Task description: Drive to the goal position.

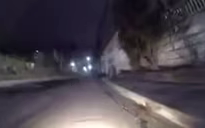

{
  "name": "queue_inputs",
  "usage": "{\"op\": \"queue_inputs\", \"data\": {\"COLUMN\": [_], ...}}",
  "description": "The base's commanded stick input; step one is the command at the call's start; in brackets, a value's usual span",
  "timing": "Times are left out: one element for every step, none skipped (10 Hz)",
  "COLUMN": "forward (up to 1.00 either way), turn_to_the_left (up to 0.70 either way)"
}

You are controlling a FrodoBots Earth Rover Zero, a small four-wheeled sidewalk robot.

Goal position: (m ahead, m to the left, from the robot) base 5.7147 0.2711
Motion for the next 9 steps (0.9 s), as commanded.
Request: {"op": "queue_inputs", "data": {"forward": [0.7,0.7,0.7,0.7,0.7,0.7,0.7,0.7,0.7], "turn_to_the_left": [0.0,0.0,0.0,0.0,0.0,0.0,0.0,0.0,0.0]}}
